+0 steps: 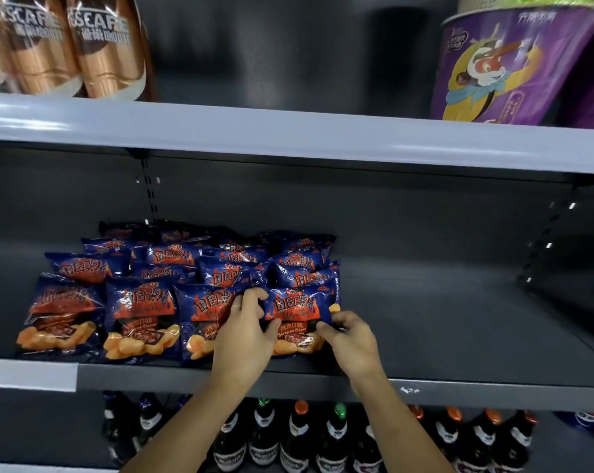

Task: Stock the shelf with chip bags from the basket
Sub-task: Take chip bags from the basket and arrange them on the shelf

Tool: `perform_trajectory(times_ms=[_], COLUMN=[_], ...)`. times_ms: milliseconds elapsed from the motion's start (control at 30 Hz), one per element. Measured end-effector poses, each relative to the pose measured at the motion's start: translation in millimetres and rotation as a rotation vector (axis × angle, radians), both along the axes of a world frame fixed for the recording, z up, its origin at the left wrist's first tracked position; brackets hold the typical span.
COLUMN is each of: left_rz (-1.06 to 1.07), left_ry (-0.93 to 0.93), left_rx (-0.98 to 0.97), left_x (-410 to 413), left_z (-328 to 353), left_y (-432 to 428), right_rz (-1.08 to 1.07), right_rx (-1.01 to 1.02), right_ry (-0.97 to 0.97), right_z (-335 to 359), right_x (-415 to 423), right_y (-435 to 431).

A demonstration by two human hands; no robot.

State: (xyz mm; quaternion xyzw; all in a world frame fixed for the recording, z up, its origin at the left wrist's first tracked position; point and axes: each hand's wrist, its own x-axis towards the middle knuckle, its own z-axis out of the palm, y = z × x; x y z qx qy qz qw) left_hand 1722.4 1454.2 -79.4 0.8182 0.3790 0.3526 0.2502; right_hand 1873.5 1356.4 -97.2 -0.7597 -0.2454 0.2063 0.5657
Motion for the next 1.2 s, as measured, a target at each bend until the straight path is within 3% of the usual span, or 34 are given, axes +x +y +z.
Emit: perform_trajectory(times_ms=[300,567,900,1200], left_rz=[-0.11,-0.369,-0.626,-0.935], left_ry=[-0.082,-0.143,-0.077,0.139], left_rx=[0.147,-0.076,-0.18,-0.277], left_x=[13,71,166,222], left_z=[1,9,3,-58], left_y=[-13,-64,-192,-338], right_rz=[-0.19,-0.268,-0.494,-0.84], right_rx=[0.181,0.359,0.507,0.564], right_ry=[0.114,0.205,0.174,0.278], right_z=[14,18,28,-39], right_x=[11,40,97,119], right_y=[-21,-76,-238,-407])
